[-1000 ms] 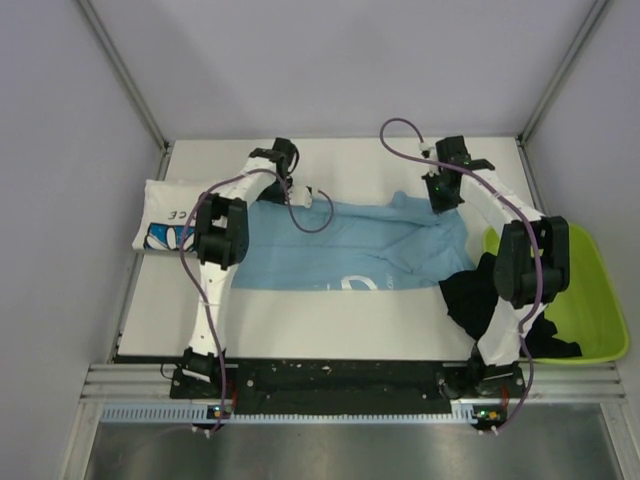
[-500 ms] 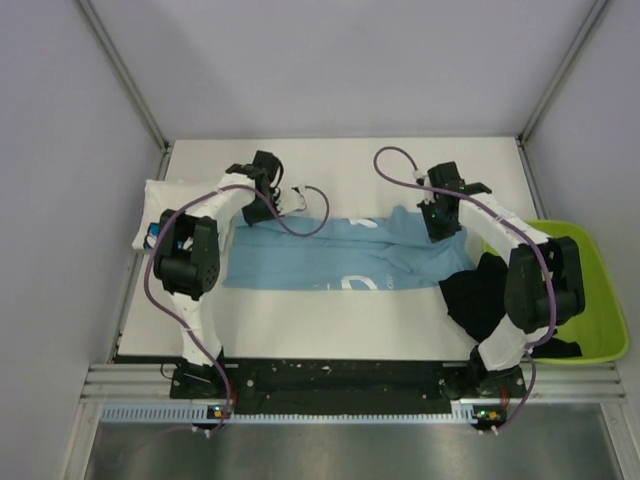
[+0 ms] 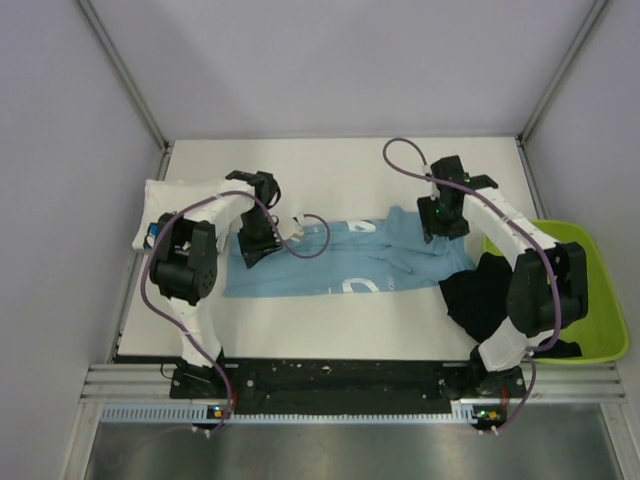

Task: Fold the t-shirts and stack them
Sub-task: Fold the other side of the tshirt into a rectangle

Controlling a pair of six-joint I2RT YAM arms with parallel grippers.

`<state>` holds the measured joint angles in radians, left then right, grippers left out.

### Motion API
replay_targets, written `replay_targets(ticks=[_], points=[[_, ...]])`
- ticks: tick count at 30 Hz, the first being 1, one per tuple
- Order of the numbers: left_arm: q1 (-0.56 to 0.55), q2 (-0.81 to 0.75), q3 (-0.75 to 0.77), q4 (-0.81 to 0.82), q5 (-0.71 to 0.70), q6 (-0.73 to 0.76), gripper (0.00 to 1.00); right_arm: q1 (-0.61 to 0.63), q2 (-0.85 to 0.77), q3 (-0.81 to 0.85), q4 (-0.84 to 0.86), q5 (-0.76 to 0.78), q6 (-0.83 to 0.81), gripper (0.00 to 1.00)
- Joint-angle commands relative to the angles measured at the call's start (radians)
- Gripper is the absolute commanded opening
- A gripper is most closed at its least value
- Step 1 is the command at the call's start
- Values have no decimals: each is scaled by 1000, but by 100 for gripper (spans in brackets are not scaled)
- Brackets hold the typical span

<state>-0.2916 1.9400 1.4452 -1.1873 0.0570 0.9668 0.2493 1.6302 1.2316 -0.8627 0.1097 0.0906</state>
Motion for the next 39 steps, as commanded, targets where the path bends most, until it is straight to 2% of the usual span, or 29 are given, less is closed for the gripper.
replay_targets(ticks=[1, 5, 9, 12, 17, 20, 22, 24, 29, 36, 37, 39], points=[[34, -88, 87, -109, 47, 36, 41, -28, -38, 155, 63, -21, 38, 56], [95, -93, 136, -92, 56, 16, 41, -97, 77, 232, 91, -62, 103, 48], [153, -81, 124, -31, 55, 9, 44, -127, 180, 273, 93, -44, 124, 46], [181, -52, 107, 17, 50, 16, 45, -127, 218, 263, 91, -74, 121, 46], [186, 26, 170, 34, 104, 0, 45, -127, 244, 207, 96, -96, 110, 37], [184, 72, 233, 2, 176, -7, 45, -127, 234, 183, 105, -104, 107, 25], [178, 100, 260, -17, 233, -2, 45, -127, 234, 180, 108, -104, 106, 13], [161, 120, 256, -20, 227, 6, 45, -127, 231, 180, 105, -96, 106, 0], [123, 83, 115, 115, 146, 88, 42, -127, 204, 177, 105, -56, 95, 0], [118, 137, 127, 92, 86, 128, 33, -127, 184, 174, 102, -53, 78, 0], [118, 142, 129, 89, 77, 128, 30, -127, 178, 174, 100, -45, 78, 0], [118, 143, 126, 92, 64, 122, 17, -127, 165, 172, 96, -35, 74, 0]])
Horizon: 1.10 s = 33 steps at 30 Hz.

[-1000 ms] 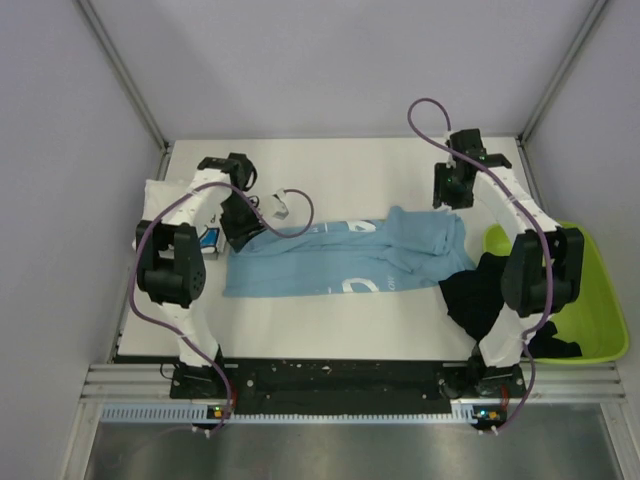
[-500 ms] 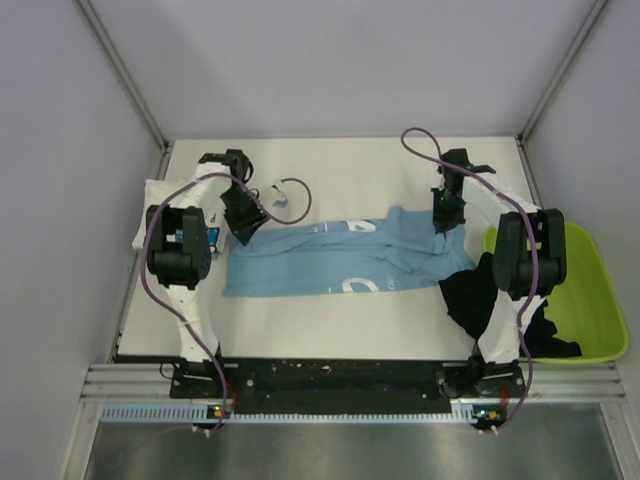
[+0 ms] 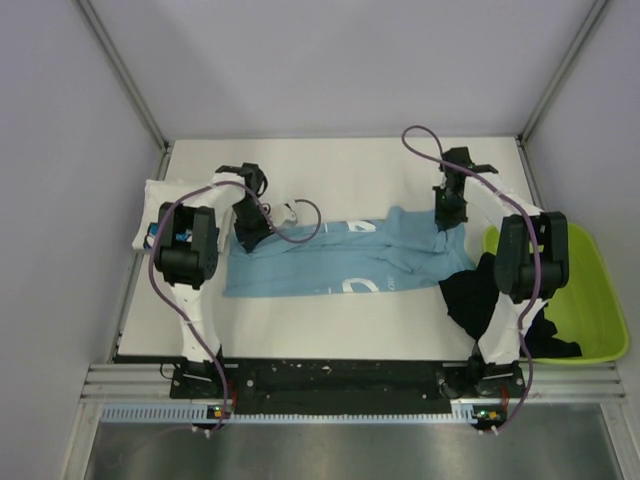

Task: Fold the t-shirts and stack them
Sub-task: Fold the other side of the tshirt into a rectangle

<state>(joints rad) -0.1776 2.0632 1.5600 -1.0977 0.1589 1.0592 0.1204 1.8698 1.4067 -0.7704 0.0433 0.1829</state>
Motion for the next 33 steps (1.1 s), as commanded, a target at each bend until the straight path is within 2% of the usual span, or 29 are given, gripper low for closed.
replay_targets(ticks=[1, 2, 12, 21, 23, 27, 33], points=[[4, 17, 11, 5, -39, 21, 7, 2, -81, -3, 3, 36, -22, 0], [6, 11, 11, 9, -44, 15, 0, 2, -93, -2, 3, 40, -26, 0], [32, -141, 5, 110, -49, -113, 0, 2, -185, -17, -15, 33, -63, 0], [35, -221, -50, 67, -1, -143, 0, 2, -190, -80, -46, 6, -56, 2], [33, -239, -81, 53, 2, -145, 0, 2, -196, -98, -53, 10, -46, 5], [33, -264, -161, 50, 21, -136, 0, 2, -196, -127, -64, -10, -28, 24], [33, -245, -196, 61, 36, -157, 0, 2, -230, -109, -104, 90, -3, 36]])
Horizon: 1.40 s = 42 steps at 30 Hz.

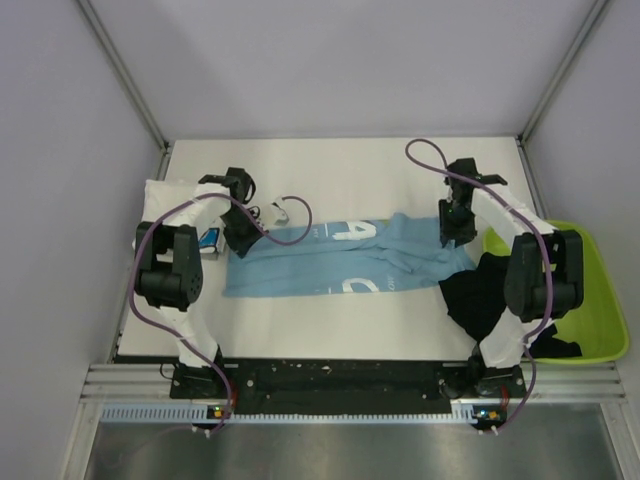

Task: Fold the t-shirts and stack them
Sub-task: Fold the other side of the tshirt into a rectangle

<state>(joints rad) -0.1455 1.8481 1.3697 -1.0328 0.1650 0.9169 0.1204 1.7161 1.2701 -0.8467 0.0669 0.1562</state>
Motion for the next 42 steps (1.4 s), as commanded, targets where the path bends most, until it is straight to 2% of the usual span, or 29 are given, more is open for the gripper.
replay_targets(ticks=[1, 5, 9, 16, 27, 29, 34, 42], points=[[1, -32, -9, -3, 30, -16, 0, 2, -88, 40, -29, 76, 23, 37], [1, -35, -4, 5, 27, -15, 0, 7, -119, 96, -25, 71, 13, 41], [1, -33, 2, 8, 27, -19, 0, 8, -61, 152, 4, 71, 6, 43], [1, -47, -7, 14, 27, -16, 0, -7, 106, 235, 26, 102, 52, 35], [1, -36, -1, 11, 27, -19, 0, -22, 181, 199, 31, 99, 66, 35], [1, -35, 3, 10, 27, -19, 0, -25, 185, 193, 40, 76, 68, 28], [1, -39, 12, 10, 24, -24, 0, -36, 188, 192, 49, 57, 69, 1], [1, -24, 112, 76, -13, -99, 0, -47, 132, 244, 95, 25, 7, 0]])
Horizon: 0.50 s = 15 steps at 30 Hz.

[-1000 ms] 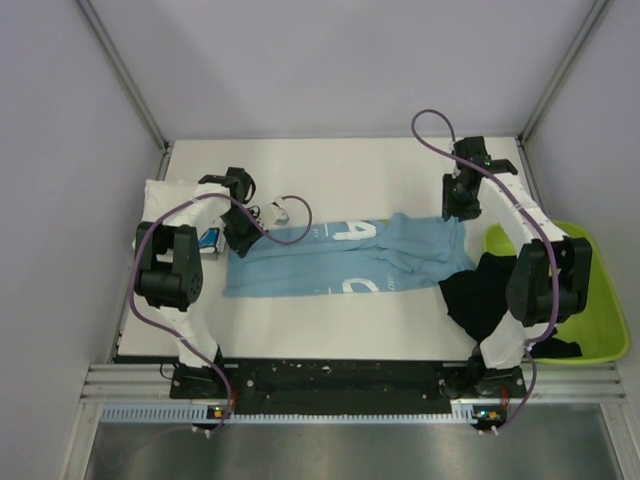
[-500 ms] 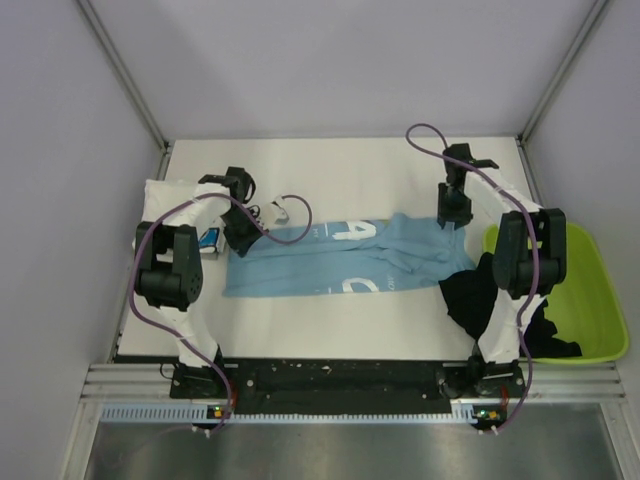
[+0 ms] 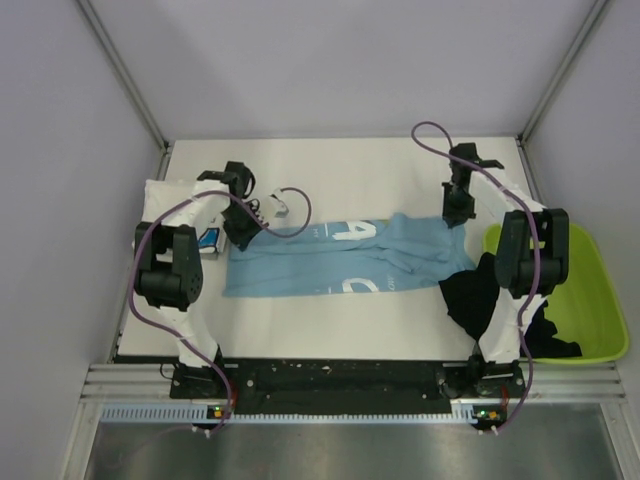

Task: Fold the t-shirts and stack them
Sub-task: Fold the other side of the tshirt into a rectangle

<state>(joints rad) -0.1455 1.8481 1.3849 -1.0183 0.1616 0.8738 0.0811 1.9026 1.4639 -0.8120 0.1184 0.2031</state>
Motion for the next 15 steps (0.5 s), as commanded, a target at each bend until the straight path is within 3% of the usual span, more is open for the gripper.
replay_targets(ticks=[1, 9, 15], points=[[1, -12, 127, 72, -16, -67, 0, -7, -59, 74, 68, -32, -53, 0], [3, 126, 428, 225, -190, -162, 0, -12, 30, 401, 140, -88, -188, 0], [4, 146, 448, 291, -234, -168, 0, -12, 49, 507, 155, -154, -275, 0]])
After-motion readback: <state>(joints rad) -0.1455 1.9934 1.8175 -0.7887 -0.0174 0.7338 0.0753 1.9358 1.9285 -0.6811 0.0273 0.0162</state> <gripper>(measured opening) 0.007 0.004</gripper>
